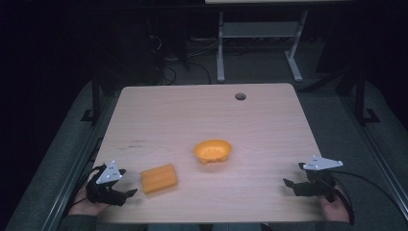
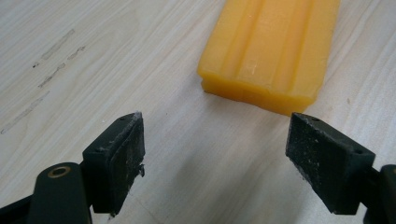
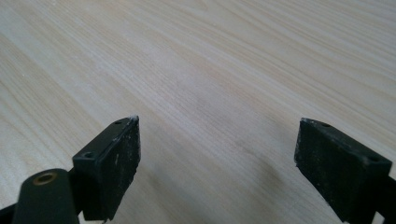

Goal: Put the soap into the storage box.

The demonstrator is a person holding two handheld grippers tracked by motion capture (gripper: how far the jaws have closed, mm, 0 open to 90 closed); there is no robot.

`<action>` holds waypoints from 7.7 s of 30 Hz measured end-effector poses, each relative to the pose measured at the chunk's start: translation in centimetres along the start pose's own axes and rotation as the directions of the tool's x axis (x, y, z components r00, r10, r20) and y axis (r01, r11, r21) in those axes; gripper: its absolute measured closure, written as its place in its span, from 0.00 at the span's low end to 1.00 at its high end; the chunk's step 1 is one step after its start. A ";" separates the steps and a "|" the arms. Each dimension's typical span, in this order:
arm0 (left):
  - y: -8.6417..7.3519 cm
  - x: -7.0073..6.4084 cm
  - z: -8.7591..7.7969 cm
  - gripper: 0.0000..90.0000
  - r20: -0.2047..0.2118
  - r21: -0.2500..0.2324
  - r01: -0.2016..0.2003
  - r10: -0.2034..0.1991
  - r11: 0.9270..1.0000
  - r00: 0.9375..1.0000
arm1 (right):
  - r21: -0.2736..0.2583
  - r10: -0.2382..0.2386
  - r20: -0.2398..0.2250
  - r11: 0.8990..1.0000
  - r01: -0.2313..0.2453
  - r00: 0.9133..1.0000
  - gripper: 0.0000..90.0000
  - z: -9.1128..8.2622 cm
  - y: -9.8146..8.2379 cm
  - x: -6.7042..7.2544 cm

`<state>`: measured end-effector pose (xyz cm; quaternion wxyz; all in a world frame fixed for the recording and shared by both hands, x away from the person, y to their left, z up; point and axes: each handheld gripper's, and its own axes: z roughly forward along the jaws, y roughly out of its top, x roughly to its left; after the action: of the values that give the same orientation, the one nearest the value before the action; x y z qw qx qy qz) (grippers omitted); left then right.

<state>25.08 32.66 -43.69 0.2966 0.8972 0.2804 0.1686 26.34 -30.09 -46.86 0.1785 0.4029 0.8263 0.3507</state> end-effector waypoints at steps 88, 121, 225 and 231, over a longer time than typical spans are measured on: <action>6.0 -1.4 4.3 0.15 0.132 -0.001 -0.131 0.130 0.991 0.983 | 0.017 -0.024 -0.032 1.000 0.024 0.999 0.15 1.0 0.6 0.7; 7.3 -1.5 7.4 0.19 0.224 0.098 -0.178 0.153 0.979 0.963 | 0.015 -0.036 -0.035 0.999 0.036 0.999 0.16 0.9 0.7 0.8; 16.5 -0.8 5.3 0.23 0.264 0.076 -0.293 0.264 0.953 0.928 | -0.072 -0.015 -0.030 0.997 0.013 0.999 0.15 -0.8 0.8 0.5; 17.5 -0.7 5.5 0.23 0.269 0.078 -0.307 0.277 0.948 0.922 | -0.076 -0.013 -0.030 0.997 0.011 0.999 0.15 -0.8 0.7 0.3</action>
<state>34.15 18.15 -37.02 0.2479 0.9592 0.1123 0.0773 26.06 -29.87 -45.75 0.1833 0.3854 0.8175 0.3868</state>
